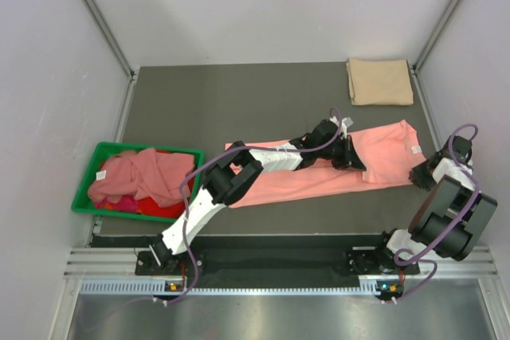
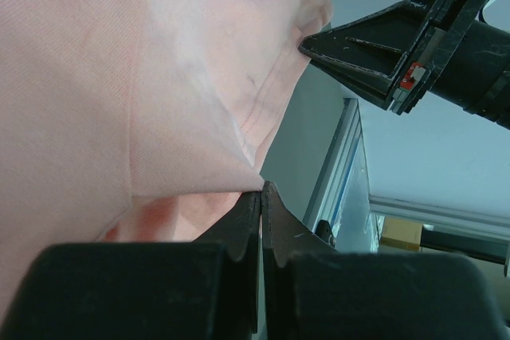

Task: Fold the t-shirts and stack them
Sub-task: Fold the tshirt

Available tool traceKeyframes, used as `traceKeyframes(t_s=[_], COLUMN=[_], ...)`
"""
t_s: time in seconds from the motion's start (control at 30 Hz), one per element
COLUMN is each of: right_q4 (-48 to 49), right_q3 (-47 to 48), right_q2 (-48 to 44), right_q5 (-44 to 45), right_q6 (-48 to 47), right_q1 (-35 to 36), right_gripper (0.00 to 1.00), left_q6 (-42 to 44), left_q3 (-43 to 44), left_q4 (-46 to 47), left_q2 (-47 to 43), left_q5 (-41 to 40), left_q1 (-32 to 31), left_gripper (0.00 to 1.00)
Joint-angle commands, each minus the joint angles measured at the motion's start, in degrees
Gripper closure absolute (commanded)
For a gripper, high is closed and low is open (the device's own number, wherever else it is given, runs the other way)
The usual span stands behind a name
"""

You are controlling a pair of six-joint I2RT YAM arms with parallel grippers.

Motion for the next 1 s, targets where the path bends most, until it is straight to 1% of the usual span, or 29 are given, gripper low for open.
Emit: traceKeyframes(t_s=[0.0, 0.17, 0.4, 0.5, 0.57, 0.83, 0.97], right_q4=[1.2, 0.7, -0.1, -0.4, -0.5, 0.1, 0.6], right_q3=[1.7, 2.4, 3.1, 3.4, 3.5, 3.1, 2.5], right_q2=[-2.0, -2.4, -3.1, -3.0, -3.0, -2.9, -2.2], right_q5=[-0.4, -0.3, -0.2, -0.2, -0.3, -0.6, -0.9], right_q6=[0.3, 0.3, 0.2, 0.3, 0.3, 0.1, 0.4], right_q1=[-0.7, -0.7, -0.7, -0.7, -0.7, -0.7, -0.7], right_gripper=[0.85, 0.86, 0.80, 0.79, 0.80, 0.90, 0.85], left_q6=[0.6, 0.6, 0.6, 0.5, 0.5, 0.4, 0.4], left_q3=[0.0, -0.1, -0.2, -0.3, -0.3, -0.3, -0.3], left_q4=[3.6, 3.5, 3.6, 3.7, 3.8, 4.0, 4.0], left_q2=[-0.3, -0.3, -0.2, -0.2, -0.2, 0.1, 0.1], left_q5=[1.7, 1.7, 1.7, 1.8, 1.8, 1.8, 2.0], left_q1=[-0.3, -0.3, -0.3, -0.3, -0.3, -0.3, -0.3], left_gripper=[1.00, 1.00, 1.00, 1.00, 1.00, 1.00, 1.00])
